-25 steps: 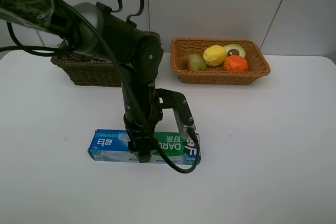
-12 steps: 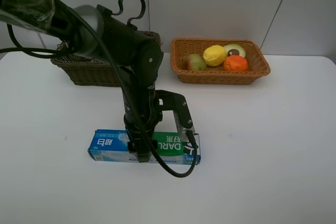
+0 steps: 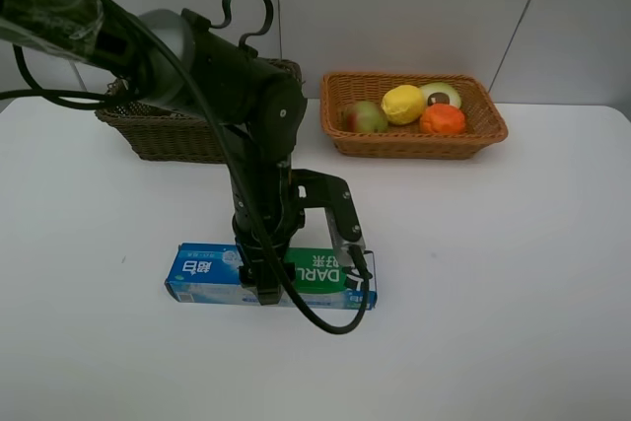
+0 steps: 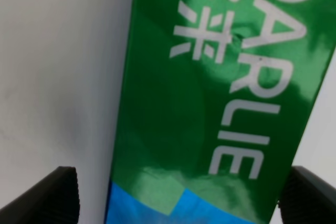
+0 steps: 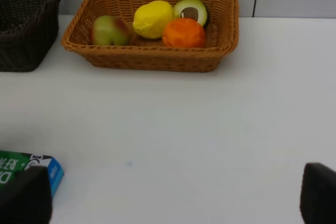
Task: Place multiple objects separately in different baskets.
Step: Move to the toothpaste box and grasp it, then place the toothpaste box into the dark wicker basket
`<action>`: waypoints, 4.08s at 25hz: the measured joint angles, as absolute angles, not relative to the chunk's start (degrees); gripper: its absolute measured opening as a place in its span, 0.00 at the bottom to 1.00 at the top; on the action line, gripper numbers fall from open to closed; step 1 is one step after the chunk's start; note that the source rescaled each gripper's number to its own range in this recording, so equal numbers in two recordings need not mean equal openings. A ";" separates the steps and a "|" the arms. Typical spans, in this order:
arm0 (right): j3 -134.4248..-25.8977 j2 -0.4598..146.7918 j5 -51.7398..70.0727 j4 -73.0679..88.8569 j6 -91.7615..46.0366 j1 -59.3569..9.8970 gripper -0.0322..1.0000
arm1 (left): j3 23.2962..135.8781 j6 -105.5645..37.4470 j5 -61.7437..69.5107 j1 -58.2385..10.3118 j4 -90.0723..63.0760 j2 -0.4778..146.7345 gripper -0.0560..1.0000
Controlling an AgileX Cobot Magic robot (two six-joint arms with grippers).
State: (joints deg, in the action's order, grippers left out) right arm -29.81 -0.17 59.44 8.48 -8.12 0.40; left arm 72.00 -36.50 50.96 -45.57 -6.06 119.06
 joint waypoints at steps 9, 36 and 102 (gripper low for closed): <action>-29.81 -0.17 59.44 8.48 -8.12 0.40 1.00 | 70.85 -39.22 50.63 -45.57 -8.57 119.38 1.00; -29.81 -0.17 59.44 8.43 -8.12 0.40 1.00 | 70.85 -40.29 49.42 -45.62 -10.97 120.39 0.74; -29.81 -0.17 59.44 8.49 -8.12 0.40 1.00 | 99.07 -33.04 69.42 -37.29 10.71 116.37 0.74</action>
State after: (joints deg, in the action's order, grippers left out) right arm -29.81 -0.17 59.44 8.49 -8.12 0.40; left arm 99.07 -33.04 69.42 -37.29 10.71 116.37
